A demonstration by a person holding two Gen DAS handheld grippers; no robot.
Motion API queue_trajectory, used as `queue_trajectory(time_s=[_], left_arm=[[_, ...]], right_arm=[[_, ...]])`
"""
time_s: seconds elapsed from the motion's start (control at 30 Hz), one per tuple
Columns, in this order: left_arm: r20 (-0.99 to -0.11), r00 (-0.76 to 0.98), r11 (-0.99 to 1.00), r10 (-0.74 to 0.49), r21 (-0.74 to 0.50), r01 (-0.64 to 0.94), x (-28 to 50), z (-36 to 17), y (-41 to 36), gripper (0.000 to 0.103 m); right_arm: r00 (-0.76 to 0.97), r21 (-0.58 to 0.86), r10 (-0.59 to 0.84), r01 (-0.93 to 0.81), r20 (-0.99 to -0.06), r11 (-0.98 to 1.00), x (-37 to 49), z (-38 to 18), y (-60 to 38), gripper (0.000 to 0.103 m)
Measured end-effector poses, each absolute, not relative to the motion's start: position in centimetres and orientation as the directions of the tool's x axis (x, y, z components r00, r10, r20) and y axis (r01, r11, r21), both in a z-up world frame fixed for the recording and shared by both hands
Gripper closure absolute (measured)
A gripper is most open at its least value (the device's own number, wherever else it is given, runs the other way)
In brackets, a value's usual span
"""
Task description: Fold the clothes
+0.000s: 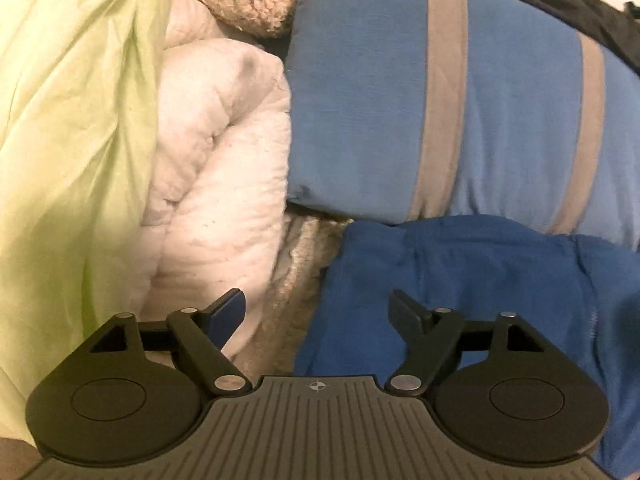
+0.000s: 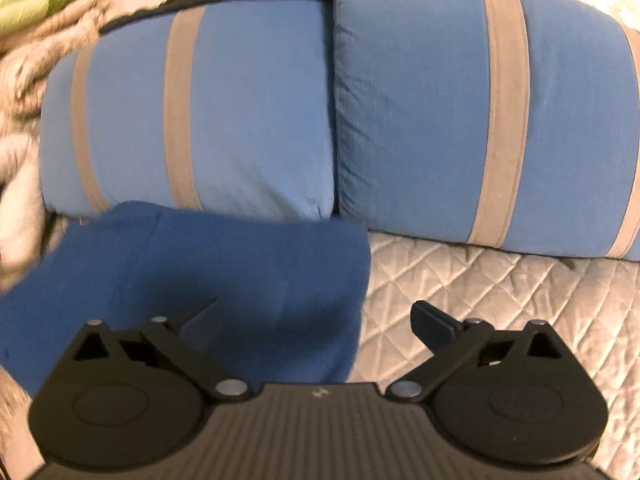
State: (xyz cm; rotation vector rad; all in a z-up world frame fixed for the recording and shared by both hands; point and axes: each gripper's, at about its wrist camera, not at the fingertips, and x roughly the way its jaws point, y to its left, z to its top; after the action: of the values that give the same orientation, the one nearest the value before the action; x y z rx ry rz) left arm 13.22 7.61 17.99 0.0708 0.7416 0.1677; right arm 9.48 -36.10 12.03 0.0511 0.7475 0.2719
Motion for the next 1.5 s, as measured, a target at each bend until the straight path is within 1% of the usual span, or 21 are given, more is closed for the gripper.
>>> queue_trajectory(time_s=[0.07, 0.1, 0.27, 0.4, 0.57, 0.83, 1.03, 1.1, 1.3, 1.5], left_arm=[[-0.681, 0.717, 0.989, 0.147, 0.107, -0.101, 13.0, 18.2, 7.5, 0.024], [-0.689, 0.713, 0.991, 0.132, 0.1, -0.087, 12.8, 18.4, 7.4, 0.024], [-0.709, 0.702, 0.997, 0.066, 0.07, -0.023, 11.6, 18.9, 6.9, 0.024], [-0.726, 0.688, 0.997, -0.005, 0.053, 0.063, 10.2, 19.9, 7.0, 0.024], [-0.73, 0.679, 0.994, -0.075, -0.001, 0.109, 8.3, 22.2, 8.0, 0.024], [-0.683, 0.719, 0.992, -0.126, -0.078, 0.1, 5.2, 27.1, 10.1, 0.024], [-0.63, 0.762, 0.986, -0.153, -0.149, 0.075, 3.0, 30.3, 11.5, 0.024], [-0.616, 0.771, 0.984, -0.163, -0.154, 0.085, 2.2, 31.0, 11.5, 0.024], [-0.604, 0.777, 0.983, -0.18, -0.142, 0.117, 0.6, 32.2, 11.0, 0.024], [-0.613, 0.765, 0.979, -0.2, -0.147, 0.139, -0.8, 31.8, 11.1, 0.024]], right_arm=[[0.704, 0.096, 0.216, -0.206, -0.677, 0.974, 9.6, 11.5, -36.1, 0.0], [0.699, 0.095, 0.216, -0.209, -0.682, 0.973, 9.4, 11.4, -36.2, 0.0], [0.671, 0.124, 0.252, -0.233, -0.697, 0.964, 8.5, 11.9, -36.5, 0.0], [0.665, 0.135, 0.281, -0.263, -0.692, 0.955, 7.5, 13.2, -37.4, 0.0], [0.654, 0.147, 0.311, -0.295, -0.69, 0.944, 6.1, 14.9, -39.4, 0.0], [0.669, 0.224, 0.341, -0.258, -0.66, 0.94, 5.1, 18.4, -45.4, 0.0], [0.708, 0.224, 0.312, -0.218, -0.634, 0.95, 4.2, 21.1, -50.4, 0.0], [0.722, 0.219, 0.297, -0.203, -0.625, 0.954, 3.7, 22.0, -52.2, 0.0], [0.763, 0.213, 0.266, -0.171, -0.589, 0.962, 1.8, 24.1, -58.1, 0.0], [0.789, 0.199, 0.259, -0.175, -0.558, 0.964, -1.1, 25.0, -63.5, 0.0]])
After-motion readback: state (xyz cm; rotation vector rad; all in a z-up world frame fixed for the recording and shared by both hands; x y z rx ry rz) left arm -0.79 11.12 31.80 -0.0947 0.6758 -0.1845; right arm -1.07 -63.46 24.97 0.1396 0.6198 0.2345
